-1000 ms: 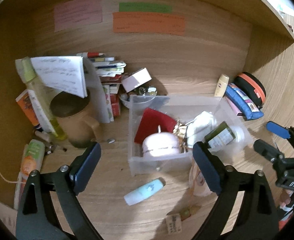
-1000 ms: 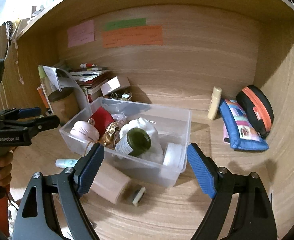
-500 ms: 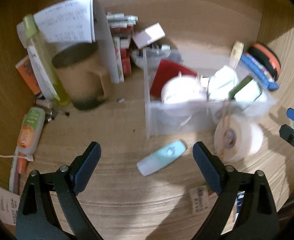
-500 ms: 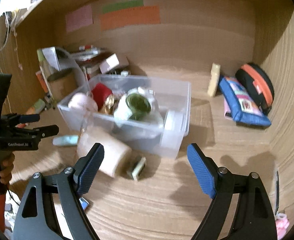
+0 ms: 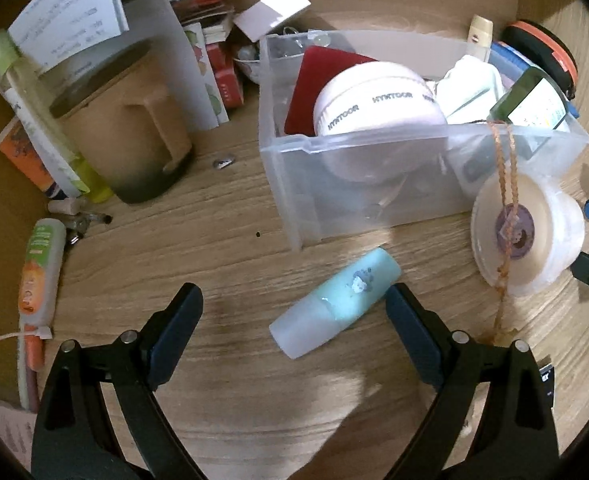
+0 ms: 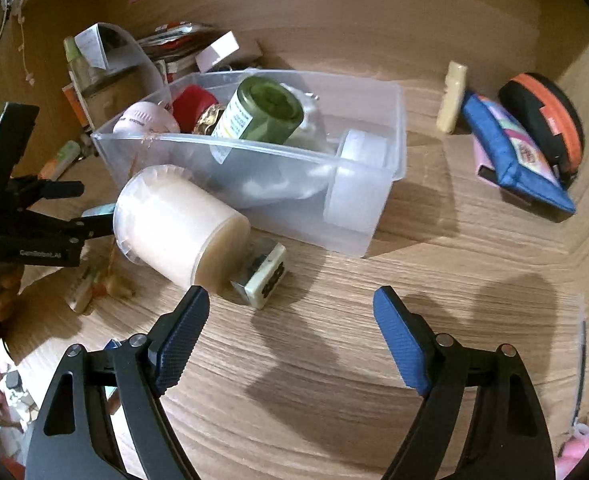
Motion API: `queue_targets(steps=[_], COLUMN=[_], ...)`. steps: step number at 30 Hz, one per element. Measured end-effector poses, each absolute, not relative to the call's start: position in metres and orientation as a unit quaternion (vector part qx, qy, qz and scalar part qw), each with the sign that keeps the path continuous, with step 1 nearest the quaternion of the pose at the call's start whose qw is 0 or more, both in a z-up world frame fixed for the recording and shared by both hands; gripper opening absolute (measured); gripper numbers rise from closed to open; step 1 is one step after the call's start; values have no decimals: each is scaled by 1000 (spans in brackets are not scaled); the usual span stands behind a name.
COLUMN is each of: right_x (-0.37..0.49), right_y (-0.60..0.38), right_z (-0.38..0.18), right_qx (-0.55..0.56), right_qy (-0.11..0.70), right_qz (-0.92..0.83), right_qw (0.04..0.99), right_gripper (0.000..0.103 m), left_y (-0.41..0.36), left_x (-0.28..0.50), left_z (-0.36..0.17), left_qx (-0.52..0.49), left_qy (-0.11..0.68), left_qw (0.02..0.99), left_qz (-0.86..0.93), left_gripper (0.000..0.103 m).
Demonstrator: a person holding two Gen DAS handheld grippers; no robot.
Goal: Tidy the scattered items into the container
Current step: 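Withdraw both open tools from the clear box toward the items on the desk, then grasp the mint-coloured small bottle with the left tool while the right tool grasps the small clear box, then carry the mint bottle and small box into the clear box and open both tools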
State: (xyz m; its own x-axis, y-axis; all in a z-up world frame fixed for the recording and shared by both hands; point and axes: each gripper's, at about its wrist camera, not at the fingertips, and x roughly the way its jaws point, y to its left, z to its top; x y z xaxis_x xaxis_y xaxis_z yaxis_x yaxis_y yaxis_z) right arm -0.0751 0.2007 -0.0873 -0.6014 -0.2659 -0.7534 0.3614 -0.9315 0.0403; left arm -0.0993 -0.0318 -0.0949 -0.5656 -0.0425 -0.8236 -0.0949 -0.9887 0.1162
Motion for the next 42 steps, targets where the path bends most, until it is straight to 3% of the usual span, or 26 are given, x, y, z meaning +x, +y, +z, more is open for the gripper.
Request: queue_targets(steps=[5,8,11,15,17,19,23,26,42], right_x=[-82,-87,-89,-90,-90,-91,-91,-90,-67], right_y=[195,192,189,187,187,186,186,187,222], right_z=[-94,-99,-99,-98,-99,-99,-99,-98,-61], right_qx=[421,432,432,431,431,431,432,426,380], right_qy=[62,61,66,62,63,61,57,53,-3], right_qz=[-886,-880,-881,-878,-878,-877,-877,-881,-908], right_qw=[182,188,185,197,199,201,203,198,178], right_gripper=[71,57,50,29,28,21,20,16,15], left_y=[-37,-40,-40,-38,-36,-37,-42,-40,-19], left_x=[-102,-101,-98,-93,-91,-91,-93,-95,-65], left_z=[-97,-97,-97,-97,-97,-99,-99,-98,-58], left_qx=[-466,-468,-466,-461,-457,-456,-455,-456,-394], left_qy=[53,42,36,37,43,45,43,40,17], left_qw=[18,28,38,54,59,67,74,75,87], left_qz=[883,882,883,885,886,886,886,886,915], left_gripper=[85,79,69,52,44,37,25,24,24])
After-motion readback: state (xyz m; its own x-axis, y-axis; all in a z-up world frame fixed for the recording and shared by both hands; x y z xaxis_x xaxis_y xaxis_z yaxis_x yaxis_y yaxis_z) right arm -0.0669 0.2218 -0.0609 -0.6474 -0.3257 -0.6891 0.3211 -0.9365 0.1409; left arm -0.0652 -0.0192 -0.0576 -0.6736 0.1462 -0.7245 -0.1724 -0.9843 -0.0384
